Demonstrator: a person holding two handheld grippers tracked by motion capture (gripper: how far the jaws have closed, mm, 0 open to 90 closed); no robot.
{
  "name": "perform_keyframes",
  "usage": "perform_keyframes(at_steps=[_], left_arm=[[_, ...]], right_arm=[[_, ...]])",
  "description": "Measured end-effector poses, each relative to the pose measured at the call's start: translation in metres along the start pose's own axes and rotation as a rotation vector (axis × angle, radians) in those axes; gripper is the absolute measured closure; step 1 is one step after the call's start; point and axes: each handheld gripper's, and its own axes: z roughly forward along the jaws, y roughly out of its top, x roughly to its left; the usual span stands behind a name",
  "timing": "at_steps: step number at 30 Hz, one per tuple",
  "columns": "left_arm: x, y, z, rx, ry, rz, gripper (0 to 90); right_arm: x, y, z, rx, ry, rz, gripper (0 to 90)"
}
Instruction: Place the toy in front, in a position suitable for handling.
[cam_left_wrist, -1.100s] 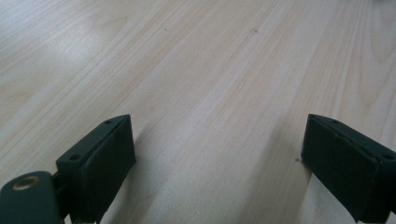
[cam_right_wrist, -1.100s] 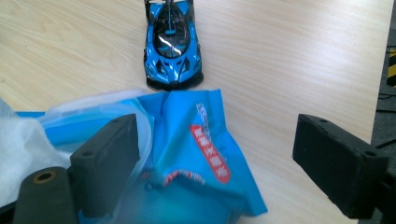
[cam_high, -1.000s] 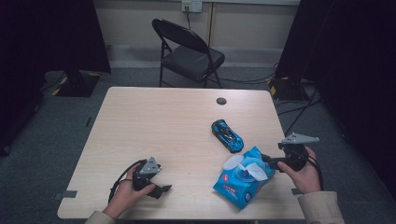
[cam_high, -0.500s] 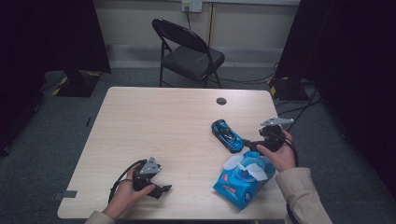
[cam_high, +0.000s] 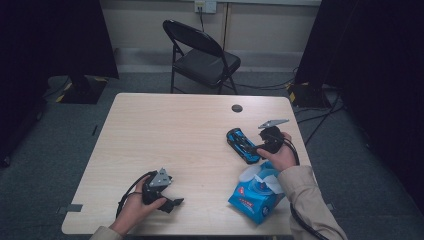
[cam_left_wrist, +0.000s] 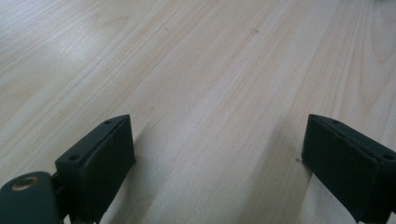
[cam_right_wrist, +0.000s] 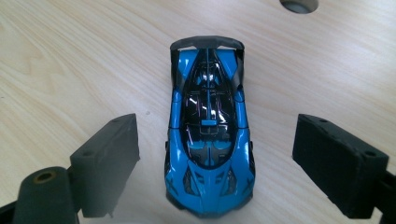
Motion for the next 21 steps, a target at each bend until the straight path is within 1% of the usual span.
perform_keyframes(at_steps=[2,3,5,7,10,13,15,18,21], left_arm=[[0.000,0.000,0.000,0.000,0.000,0.000,8.8],[0.000,0.000,0.000,0.000,0.000,0.000,8.8],[0.000,0.000,0.000,0.000,0.000,-0.001,8.8],[0.000,0.000,0.000,0.000,0.000,0.000,8.8],[0.000,0.000,0.000,0.000,-0.001,-0.001,8.8],[0.000,0.000,0.000,-0.001,0.001,0.000,8.6],[0.000,0.000,0.000,0.000,-0.002,0.000,8.6],[0.000,0.000,0.000,0.000,-0.002,-0.001,8.6],[0.000,0.000,0.000,-0.001,-0.002,-0.002,8.6]], right_arm=[[-0.002,0.001,0.008,0.007,0.003,0.009,13.9],[-0.003,0.003,0.015,0.010,0.005,0.026,13.9],[-0.003,0.003,0.018,0.011,0.007,0.030,13.9],[-0.002,0.004,0.025,0.015,0.016,0.021,13.8],[0.000,0.005,0.036,0.049,0.019,0.005,13.9],[0.002,0.008,0.044,0.065,0.022,-0.016,13.9],[0.003,0.011,0.050,0.067,0.020,-0.013,13.9],[0.003,0.011,0.058,0.087,0.017,0.003,13.9],[0.004,0.012,0.062,0.116,0.011,-0.005,14.0]])
